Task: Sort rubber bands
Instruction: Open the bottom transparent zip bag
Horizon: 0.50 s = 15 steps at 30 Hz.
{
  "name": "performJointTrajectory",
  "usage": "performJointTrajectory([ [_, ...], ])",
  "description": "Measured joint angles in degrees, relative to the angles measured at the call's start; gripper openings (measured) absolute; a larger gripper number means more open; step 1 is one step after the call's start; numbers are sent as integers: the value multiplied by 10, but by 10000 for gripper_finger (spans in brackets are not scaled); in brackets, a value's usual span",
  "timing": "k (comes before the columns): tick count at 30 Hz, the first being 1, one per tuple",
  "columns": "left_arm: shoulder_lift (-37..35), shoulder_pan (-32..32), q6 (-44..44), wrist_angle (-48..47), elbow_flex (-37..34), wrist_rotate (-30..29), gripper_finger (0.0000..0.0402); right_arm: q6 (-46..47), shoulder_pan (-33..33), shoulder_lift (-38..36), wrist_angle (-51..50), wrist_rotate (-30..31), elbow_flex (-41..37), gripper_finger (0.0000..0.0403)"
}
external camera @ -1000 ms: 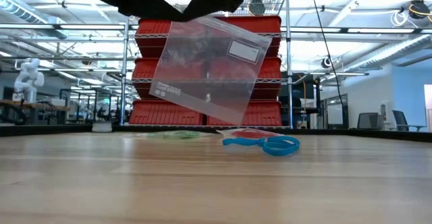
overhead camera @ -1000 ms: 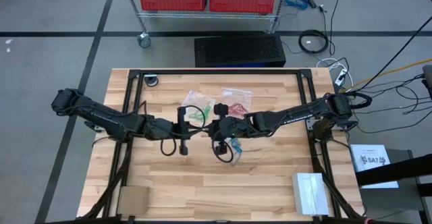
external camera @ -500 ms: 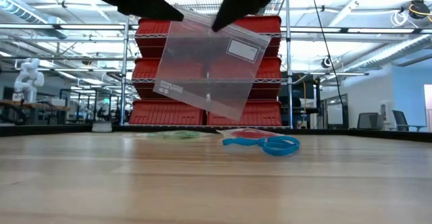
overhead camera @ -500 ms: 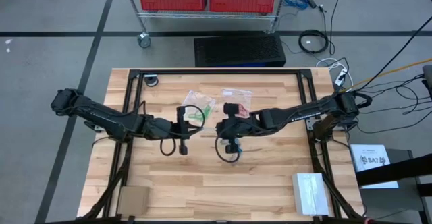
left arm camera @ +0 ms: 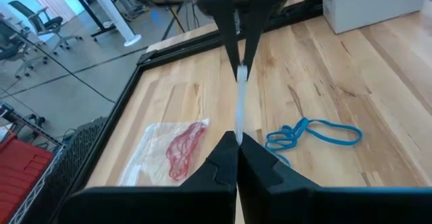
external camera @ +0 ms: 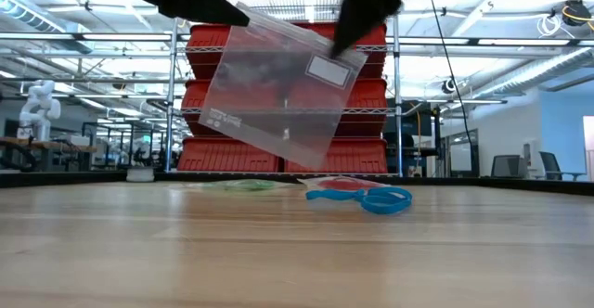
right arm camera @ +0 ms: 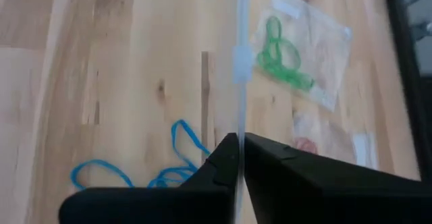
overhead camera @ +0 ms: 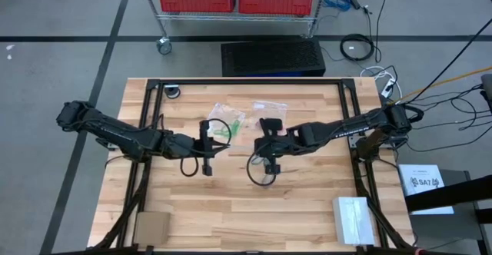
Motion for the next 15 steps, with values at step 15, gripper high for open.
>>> performJointTrajectory([
  [15, -1, 0, 0, 0, 0, 1, 1, 37, 0, 1, -21, 3, 1, 8],
])
